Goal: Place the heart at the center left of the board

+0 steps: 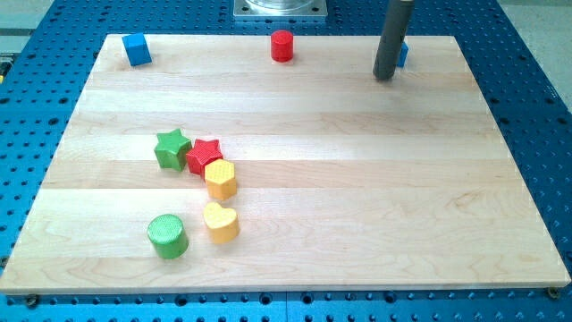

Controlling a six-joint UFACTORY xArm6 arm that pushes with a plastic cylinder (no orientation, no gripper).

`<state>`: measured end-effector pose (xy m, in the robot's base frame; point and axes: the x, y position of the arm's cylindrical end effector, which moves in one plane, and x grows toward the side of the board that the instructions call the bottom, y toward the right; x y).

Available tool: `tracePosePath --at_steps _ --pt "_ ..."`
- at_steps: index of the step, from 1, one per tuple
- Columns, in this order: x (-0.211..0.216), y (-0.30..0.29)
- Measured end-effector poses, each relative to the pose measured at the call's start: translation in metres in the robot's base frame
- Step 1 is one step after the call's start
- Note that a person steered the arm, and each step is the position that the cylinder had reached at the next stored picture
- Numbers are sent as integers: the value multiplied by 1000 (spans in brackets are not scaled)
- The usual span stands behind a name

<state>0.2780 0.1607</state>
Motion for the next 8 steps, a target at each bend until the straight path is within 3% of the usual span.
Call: tracePosePath --at_steps 1,4,5,6,8 --pt "-24 6" --pt "-10 -18" --pt "31 -77" --pt "105 -127" --pt "195 -126"
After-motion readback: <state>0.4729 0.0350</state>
